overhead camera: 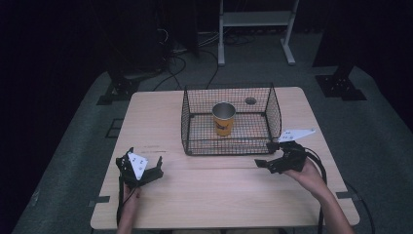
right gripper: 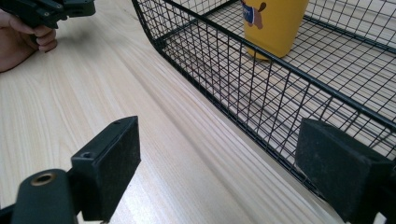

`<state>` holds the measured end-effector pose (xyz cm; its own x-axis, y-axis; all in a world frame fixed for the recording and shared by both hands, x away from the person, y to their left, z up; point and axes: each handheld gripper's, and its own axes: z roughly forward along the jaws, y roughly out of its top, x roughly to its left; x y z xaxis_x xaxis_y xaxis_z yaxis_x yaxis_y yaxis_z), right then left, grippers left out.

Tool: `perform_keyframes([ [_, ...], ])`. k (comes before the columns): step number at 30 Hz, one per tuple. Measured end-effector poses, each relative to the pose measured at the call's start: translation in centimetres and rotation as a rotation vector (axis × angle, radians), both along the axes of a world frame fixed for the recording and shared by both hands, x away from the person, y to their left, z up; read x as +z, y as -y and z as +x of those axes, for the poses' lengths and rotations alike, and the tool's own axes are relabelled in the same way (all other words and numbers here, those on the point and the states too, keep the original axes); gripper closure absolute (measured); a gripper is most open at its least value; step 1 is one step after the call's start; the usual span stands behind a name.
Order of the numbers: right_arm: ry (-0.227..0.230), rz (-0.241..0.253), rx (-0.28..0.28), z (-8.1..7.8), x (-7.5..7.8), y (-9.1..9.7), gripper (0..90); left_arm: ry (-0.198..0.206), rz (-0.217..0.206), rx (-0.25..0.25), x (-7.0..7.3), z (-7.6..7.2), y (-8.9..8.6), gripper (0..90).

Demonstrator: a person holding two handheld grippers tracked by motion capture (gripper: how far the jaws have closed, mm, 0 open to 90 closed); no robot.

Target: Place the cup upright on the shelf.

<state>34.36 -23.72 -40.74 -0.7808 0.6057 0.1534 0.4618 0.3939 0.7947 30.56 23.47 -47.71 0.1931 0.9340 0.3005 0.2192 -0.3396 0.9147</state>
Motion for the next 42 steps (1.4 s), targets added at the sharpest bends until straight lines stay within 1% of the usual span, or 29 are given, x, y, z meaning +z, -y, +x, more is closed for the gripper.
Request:
perform_keyframes([
  [2, 0.006, 0.001, -0.005, -0.3, -0.1, 0.2, 13.5, 0.000, 0.000, 0.000, 0.0, 0.0, 0.0, 0.0],
  [10, 0.002, 0.004, -0.025, -1.0, -0.7, 1.0, 13.5, -0.001, 0.001, 0.001, 0.0, 0.0, 0.0, 0.0],
  [20, -0.006, 0.014, -0.056, -2.3, -2.2, 2.3, 13.5, 0.000, -0.002, 0.002, 0.0, 0.0, 0.0, 0.0],
  [25, -0.006, 0.011, -0.073, -3.1, -2.6, 2.9, 13.5, 0.000, -0.002, 0.003, 0.0, 0.0, 0.0, 0.0],
  [28, -0.004, 0.020, -0.082, -3.6, -2.8, 3.4, 13.5, 0.000, -0.001, 0.003, 0.0, 0.0, 0.0, 0.0],
  [29, 0.004, 0.017, -0.090, -3.9, -2.8, 3.6, 13.5, 0.000, -0.001, 0.004, 0.0, 0.0, 0.0, 0.0],
  [30, 0.007, 0.025, -0.094, -4.0, -2.9, 3.7, 13.5, 0.000, -0.001, 0.004, 0.0, 0.0, 0.0, 0.0],
  [39, -0.002, 0.052, -0.119, -5.1, -3.7, 4.8, 13.5, 0.000, -0.006, 0.009, 0.0, 0.0, -0.1, 0.0],
  [42, 0.003, 0.067, -0.131, -5.5, -4.0, 5.2, 13.5, -0.001, -0.007, 0.010, 0.0, 0.0, -0.1, 0.0],
])
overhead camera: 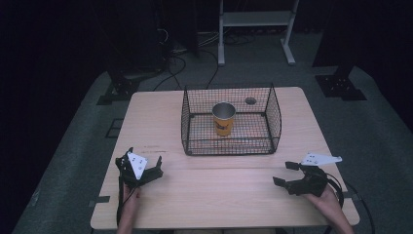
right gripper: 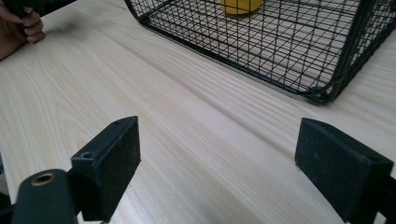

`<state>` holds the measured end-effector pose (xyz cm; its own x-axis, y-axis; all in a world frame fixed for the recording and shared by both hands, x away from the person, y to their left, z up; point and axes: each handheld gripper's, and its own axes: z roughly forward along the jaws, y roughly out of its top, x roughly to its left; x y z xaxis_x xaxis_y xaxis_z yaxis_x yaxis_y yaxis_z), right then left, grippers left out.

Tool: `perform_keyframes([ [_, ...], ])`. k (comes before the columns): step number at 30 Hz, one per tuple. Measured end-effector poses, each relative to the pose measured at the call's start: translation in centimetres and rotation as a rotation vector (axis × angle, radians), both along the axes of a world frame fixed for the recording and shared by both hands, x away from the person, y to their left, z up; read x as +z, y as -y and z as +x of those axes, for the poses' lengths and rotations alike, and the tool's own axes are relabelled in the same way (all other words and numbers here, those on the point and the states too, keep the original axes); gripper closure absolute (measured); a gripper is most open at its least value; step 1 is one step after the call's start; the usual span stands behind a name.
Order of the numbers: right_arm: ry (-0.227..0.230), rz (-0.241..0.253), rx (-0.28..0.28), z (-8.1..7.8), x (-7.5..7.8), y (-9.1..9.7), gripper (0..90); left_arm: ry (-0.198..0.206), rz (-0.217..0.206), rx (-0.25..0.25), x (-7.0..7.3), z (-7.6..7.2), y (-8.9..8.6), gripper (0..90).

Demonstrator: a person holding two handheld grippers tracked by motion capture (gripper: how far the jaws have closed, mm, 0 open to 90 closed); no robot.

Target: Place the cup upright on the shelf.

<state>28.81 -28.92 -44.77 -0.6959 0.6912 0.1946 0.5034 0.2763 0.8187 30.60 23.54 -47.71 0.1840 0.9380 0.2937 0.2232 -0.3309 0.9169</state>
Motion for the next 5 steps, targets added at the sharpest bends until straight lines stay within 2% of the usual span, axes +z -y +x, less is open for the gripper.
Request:
perform_keyframes([
  [5, 0.016, 0.065, -0.041, -0.9, -1.2, 0.8, 13.4, -0.002, 0.001, 0.003, 0.0, 0.0, 0.0, 0.0],
])
